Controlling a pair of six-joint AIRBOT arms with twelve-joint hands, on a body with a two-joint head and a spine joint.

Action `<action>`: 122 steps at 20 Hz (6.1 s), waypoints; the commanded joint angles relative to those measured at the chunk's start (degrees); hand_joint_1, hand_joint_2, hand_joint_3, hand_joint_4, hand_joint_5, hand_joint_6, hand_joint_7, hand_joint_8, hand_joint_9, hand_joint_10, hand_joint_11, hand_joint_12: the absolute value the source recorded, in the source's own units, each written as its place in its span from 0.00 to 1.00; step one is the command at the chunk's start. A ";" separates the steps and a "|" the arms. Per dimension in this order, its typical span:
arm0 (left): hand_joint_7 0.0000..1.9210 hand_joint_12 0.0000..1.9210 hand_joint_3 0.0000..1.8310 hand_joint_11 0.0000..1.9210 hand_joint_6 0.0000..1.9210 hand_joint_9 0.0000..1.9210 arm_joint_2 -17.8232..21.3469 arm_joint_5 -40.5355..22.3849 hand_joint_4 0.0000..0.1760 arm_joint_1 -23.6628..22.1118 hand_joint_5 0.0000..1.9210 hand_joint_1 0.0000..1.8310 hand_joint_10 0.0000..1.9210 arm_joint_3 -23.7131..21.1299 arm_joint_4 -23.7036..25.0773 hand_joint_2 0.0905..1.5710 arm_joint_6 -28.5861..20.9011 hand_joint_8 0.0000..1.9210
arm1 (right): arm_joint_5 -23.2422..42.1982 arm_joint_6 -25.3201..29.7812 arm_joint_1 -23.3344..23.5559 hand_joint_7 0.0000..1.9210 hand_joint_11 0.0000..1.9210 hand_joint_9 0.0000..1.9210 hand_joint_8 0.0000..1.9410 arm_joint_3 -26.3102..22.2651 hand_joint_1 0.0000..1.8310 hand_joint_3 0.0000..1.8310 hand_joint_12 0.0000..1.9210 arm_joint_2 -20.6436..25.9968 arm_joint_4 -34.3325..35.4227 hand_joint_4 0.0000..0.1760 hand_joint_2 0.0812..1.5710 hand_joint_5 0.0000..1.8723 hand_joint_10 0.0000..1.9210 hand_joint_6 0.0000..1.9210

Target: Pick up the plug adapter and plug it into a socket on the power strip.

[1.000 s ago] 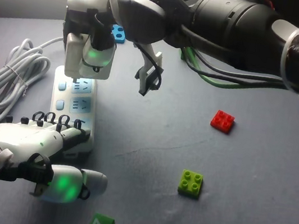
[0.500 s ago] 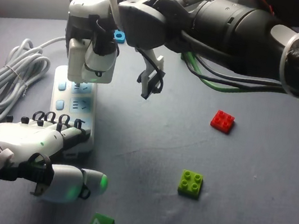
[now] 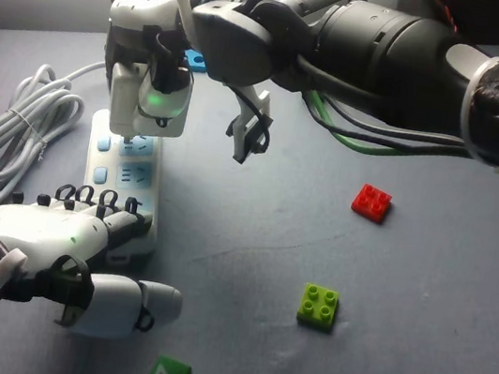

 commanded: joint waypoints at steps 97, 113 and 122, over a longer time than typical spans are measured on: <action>0.00 0.00 0.00 0.00 0.00 0.00 -0.97 -1.83 0.00 -0.60 0.00 0.00 0.00 1.03 1.35 0.76 -1.42 0.00 | 8.09 1.08 -4.74 0.49 0.43 0.47 0.56 -1.62 0.75 0.00 0.72 -1.12 -3.73 0.00 0.71 0.46 0.68 0.49; 0.00 0.00 0.00 0.00 0.00 0.00 -0.82 -1.83 0.00 -0.41 0.00 0.00 0.00 0.90 1.35 0.76 -1.86 0.00 | 8.71 0.99 -6.70 0.49 0.43 0.46 0.57 -1.72 0.75 0.00 0.73 0.25 -3.75 0.00 0.71 0.44 0.69 0.52; 0.00 0.00 0.00 0.00 0.00 0.00 -0.16 -1.82 0.00 -0.37 0.01 0.00 0.00 0.66 1.35 0.76 -1.85 0.00 | 9.56 0.97 -6.10 0.48 0.41 0.45 0.59 -1.82 0.75 0.00 0.75 1.15 -3.76 0.00 0.72 0.46 0.71 0.50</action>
